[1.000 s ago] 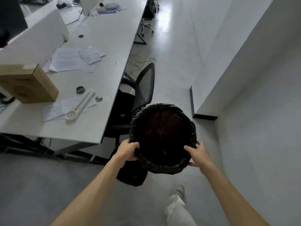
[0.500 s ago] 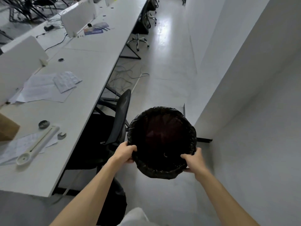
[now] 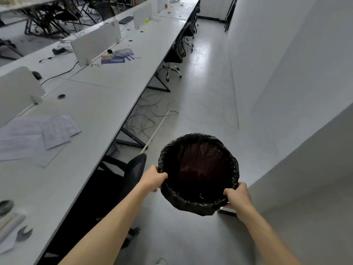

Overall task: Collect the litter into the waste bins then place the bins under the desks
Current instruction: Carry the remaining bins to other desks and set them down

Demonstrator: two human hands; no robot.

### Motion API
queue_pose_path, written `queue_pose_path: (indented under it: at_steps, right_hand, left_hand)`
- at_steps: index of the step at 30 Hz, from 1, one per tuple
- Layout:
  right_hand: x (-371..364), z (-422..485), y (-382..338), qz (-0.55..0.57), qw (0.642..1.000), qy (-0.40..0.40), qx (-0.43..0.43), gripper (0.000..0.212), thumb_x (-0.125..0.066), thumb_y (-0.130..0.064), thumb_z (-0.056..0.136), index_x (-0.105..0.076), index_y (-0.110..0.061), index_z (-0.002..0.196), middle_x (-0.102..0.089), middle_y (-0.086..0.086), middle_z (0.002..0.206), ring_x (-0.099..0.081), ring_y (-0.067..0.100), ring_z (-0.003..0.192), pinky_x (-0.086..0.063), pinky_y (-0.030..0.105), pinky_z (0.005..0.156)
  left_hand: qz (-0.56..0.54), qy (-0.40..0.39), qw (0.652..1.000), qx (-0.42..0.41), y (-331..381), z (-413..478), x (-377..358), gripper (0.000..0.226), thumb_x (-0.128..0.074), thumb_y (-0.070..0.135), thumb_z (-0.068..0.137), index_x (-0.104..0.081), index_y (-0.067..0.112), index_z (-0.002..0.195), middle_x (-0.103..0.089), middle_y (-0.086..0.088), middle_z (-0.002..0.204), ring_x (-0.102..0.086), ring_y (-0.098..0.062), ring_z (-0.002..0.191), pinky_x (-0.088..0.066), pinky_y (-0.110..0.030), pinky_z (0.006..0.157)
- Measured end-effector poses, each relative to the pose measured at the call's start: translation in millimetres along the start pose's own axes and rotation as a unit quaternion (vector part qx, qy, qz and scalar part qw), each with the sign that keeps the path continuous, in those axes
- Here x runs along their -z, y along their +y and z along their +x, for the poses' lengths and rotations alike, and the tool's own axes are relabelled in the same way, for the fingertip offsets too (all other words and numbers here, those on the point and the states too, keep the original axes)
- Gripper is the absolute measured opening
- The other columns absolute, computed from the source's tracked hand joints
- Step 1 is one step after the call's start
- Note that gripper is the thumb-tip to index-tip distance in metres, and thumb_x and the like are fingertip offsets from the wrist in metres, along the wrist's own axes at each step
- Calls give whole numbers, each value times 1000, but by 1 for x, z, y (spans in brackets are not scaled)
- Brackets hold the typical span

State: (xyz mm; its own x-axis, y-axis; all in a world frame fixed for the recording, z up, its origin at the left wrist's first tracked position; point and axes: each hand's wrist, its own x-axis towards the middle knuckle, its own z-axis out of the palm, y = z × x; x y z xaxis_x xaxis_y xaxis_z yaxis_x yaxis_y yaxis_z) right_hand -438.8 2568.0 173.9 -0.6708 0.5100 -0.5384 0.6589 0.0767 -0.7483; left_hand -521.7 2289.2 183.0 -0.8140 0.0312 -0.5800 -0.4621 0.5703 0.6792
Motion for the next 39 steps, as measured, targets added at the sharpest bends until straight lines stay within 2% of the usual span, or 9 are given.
queue_pose_path:
  at_steps: [4, 9, 14, 17, 22, 27, 31, 34, 39]
  right_hand:
    - [-3, 64, -60, -3, 1000, 21, 13, 42, -57, -4, 75, -42, -17, 112, -56, 7, 104, -63, 28, 92, -62, 50, 74]
    - [-20, 147, -119, 30, 999, 28, 3, 43, -55, 3, 80, -41, -14, 117, -52, 6, 106, -60, 25, 93, -62, 41, 64]
    - [-36, 261, -188, 41, 999, 13, -8, 42, -55, 3, 81, -40, -12, 117, -51, 4, 101, -60, 22, 87, -56, 33, 53]
    - [-45, 320, -236, 17, 1000, -2, -12, 39, -55, 2, 82, -40, -11, 115, -53, 7, 100, -61, 24, 85, -61, 39, 59]
    - [-65, 403, -322, -38, 998, -57, 11, 38, -55, 0, 81, -44, -15, 114, -57, 6, 102, -64, 23, 84, -63, 44, 71]
    - [-98, 511, -416, -100, 989, -98, 51, 43, -55, 0, 81, -46, -21, 118, -63, 6, 107, -69, 26, 87, -63, 46, 70]
    - [-137, 598, -487, -126, 985, -93, 68, 42, -57, -6, 78, -52, -23, 116, -67, 0, 104, -70, 24, 85, -63, 45, 70]
    - [-166, 649, -534, -153, 985, -48, 64, 45, -65, -25, 78, -57, -22, 123, -67, -5, 103, -66, 17, 91, -57, 40, 79]
    - [-197, 714, -601, -192, 981, 11, 26, 73, -69, -47, 84, -43, -15, 143, -50, 5, 144, -50, 29, 129, -46, 44, 103]
  left_hand:
    - [5, 4, 1000, -13, 61, 68, 22, 39, -64, 38, 84, -49, 16, 112, -62, -4, 91, -57, -21, 82, -46, -33, 67]
    - [16, 4, 999, -27, 115, 160, 37, 37, -62, 49, 89, -55, 20, 111, -64, -3, 98, -64, -24, 93, -49, -32, 69]
    - [96, 62, 993, -27, 178, 278, 67, 29, -57, 45, 93, -63, 19, 105, -68, -1, 101, -64, -22, 101, -53, -36, 86]
    - [84, 61, 994, -23, 225, 331, 85, 40, -54, 51, 95, -65, 17, 111, -71, 0, 102, -66, -19, 91, -53, -34, 81]
    - [108, 67, 991, -33, 294, 410, 100, 45, -55, 51, 95, -64, 14, 117, -69, -2, 114, -64, -19, 102, -50, -33, 85]
    - [22, 65, 997, 27, 341, 515, 125, 29, -62, 35, 94, -48, 18, 114, -58, 6, 89, -54, -6, 66, -44, -18, 54]
    - [-85, 26, 992, 88, 371, 614, 147, 23, -66, 13, 86, -58, 2, 105, -69, -14, 98, -73, -28, 78, -63, -43, 67]
    - [-146, 10, 984, 104, 407, 686, 168, 23, -62, 4, 84, -57, -3, 106, -67, -18, 98, -72, -30, 77, -62, -37, 58]
    - [-187, 11, 976, 109, 483, 784, 199, 22, -58, 3, 78, -60, 3, 100, -69, -18, 102, -72, -31, 86, -63, -45, 67]
